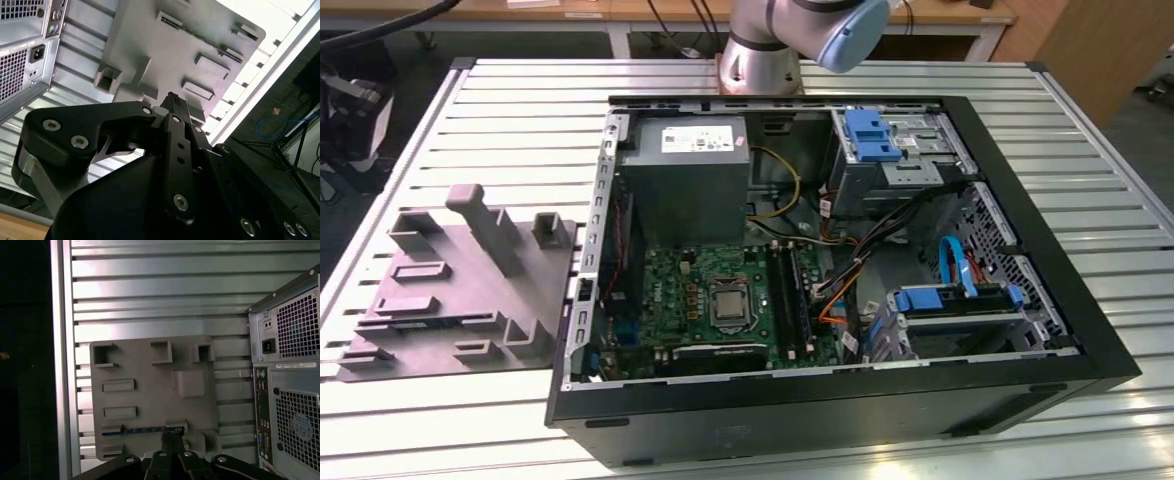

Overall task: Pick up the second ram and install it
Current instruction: 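Reach for the second ram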

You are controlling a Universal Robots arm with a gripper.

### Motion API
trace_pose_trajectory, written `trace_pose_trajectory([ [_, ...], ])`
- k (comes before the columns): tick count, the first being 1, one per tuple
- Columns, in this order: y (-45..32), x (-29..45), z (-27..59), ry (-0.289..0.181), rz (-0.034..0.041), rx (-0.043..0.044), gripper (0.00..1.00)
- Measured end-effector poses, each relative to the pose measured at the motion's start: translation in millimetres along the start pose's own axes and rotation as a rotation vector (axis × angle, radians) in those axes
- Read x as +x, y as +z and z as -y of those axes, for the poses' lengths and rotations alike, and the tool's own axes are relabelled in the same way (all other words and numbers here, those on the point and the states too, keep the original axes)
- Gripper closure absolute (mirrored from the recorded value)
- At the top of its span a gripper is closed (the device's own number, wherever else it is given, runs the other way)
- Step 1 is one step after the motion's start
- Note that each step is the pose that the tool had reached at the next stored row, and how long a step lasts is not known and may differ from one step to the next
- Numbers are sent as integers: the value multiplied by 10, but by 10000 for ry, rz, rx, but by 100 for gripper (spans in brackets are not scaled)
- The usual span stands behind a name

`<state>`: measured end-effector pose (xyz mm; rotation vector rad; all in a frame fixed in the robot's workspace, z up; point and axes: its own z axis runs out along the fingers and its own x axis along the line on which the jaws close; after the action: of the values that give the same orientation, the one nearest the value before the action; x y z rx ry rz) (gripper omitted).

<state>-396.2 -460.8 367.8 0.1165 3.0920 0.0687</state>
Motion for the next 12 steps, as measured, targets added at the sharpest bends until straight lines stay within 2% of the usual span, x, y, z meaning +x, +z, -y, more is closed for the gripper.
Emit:
trace_pose_trajectory([
  [9, 95, 33, 231, 0, -1, 1, 90],
  [12, 121, 44, 270, 0, 1, -1, 90],
])
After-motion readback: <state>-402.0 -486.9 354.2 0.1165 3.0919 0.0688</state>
